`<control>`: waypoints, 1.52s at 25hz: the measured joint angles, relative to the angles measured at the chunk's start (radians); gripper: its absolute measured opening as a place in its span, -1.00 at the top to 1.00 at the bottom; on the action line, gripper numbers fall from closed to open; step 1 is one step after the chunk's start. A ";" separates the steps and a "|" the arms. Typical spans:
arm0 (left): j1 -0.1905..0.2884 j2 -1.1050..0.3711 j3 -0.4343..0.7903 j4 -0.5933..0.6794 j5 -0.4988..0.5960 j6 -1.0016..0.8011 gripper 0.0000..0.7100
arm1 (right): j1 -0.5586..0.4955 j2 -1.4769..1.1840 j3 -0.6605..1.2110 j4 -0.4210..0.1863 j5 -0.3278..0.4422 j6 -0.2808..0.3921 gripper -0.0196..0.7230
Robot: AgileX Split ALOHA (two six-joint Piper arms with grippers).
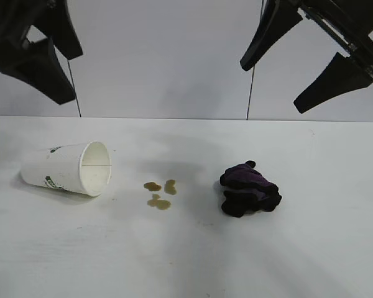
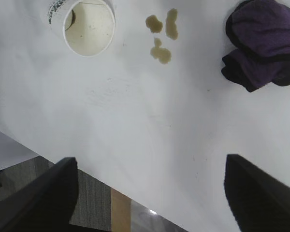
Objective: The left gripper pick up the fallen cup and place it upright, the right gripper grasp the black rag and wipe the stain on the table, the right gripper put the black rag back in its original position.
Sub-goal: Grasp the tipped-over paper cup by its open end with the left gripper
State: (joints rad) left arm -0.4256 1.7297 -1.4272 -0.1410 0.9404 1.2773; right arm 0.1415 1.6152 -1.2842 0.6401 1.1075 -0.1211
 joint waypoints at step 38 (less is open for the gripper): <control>-0.092 0.369 -0.001 0.459 -0.181 -0.194 -0.96 | 0.000 0.000 0.000 0.000 0.000 0.000 -0.58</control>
State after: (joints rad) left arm -0.5178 2.0985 -1.4282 0.3185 0.7595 1.0837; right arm 0.1415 1.6152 -1.2842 0.6401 1.1075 -0.1211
